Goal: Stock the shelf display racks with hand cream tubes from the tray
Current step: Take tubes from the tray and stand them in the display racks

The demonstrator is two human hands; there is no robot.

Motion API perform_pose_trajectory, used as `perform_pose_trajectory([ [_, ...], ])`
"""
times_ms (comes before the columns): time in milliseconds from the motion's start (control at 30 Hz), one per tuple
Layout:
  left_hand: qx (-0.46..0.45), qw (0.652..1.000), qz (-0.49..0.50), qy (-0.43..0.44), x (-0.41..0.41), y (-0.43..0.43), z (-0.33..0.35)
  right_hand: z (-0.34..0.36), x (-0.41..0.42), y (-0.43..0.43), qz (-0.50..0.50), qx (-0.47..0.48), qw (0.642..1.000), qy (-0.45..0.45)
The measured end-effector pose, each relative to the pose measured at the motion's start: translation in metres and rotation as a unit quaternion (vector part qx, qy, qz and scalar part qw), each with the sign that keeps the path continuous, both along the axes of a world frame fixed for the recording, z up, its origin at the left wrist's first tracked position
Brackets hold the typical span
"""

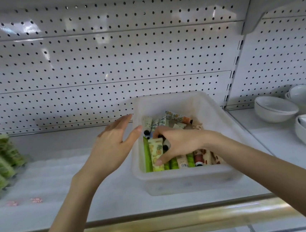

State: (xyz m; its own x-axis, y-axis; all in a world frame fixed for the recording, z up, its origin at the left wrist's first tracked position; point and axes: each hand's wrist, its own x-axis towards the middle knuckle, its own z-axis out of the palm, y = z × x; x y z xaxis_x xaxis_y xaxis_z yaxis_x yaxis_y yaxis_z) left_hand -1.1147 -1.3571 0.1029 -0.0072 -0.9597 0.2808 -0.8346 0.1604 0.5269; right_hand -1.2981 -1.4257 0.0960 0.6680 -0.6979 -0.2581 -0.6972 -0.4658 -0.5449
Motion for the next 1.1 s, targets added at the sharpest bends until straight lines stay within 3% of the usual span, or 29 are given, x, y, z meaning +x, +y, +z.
perform_pose_trajectory([
  [100, -0.009, 1.000, -0.011, 0.016, 0.001, -0.006, -0.001, 0.004, 0.004, 0.003, -0.016, 0.060, 0.992, -0.113],
  [267, -0.009, 0.996, -0.022, 0.081, 0.002, -0.010, -0.001, 0.013, -0.002, 0.002, -0.039, 0.073, 0.971, -0.226],
  [500, 0.005, 0.981, -0.074, 0.178, -0.011, -0.011, 0.011, 0.032, -0.010, -0.004, -0.131, 0.092, 0.843, -0.514],
  [600, 0.005, 0.971, -0.125, 0.204, -0.020, -0.015, 0.013, 0.032, -0.014, -0.006, -0.136, 0.094, 0.821, -0.547],
  [833, 0.000, 0.970, -0.123, 0.210, -0.024, -0.028, 0.007, 0.032, -0.014, -0.008, -0.142, 0.111, 0.824, -0.537],
  [900, -0.009, 0.970, -0.111, 0.215, -0.021, -0.029, 0.004, 0.031, -0.013, -0.013, -0.173, 0.135, 0.835, -0.505],
  [933, -0.016, 0.971, -0.098, 0.219, -0.019, -0.029, 0.004, 0.028, -0.012, -0.016, -0.204, 0.122, 0.860, -0.452],
  [967, -0.022, 0.970, -0.084, 0.226, -0.016, -0.030, 0.003, 0.024, -0.011, -0.018, -0.233, 0.081, 0.898, -0.363],
  [1033, -0.029, 0.967, -0.066, 0.243, -0.009, -0.031, 0.003, 0.009, -0.011, -0.022, -0.242, -0.054, 0.963, -0.102],
  [1100, -0.027, 0.966, -0.059, 0.252, -0.004, -0.032, 0.002, -0.005, -0.012, -0.025, -0.224, -0.104, 0.965, 0.085],
])
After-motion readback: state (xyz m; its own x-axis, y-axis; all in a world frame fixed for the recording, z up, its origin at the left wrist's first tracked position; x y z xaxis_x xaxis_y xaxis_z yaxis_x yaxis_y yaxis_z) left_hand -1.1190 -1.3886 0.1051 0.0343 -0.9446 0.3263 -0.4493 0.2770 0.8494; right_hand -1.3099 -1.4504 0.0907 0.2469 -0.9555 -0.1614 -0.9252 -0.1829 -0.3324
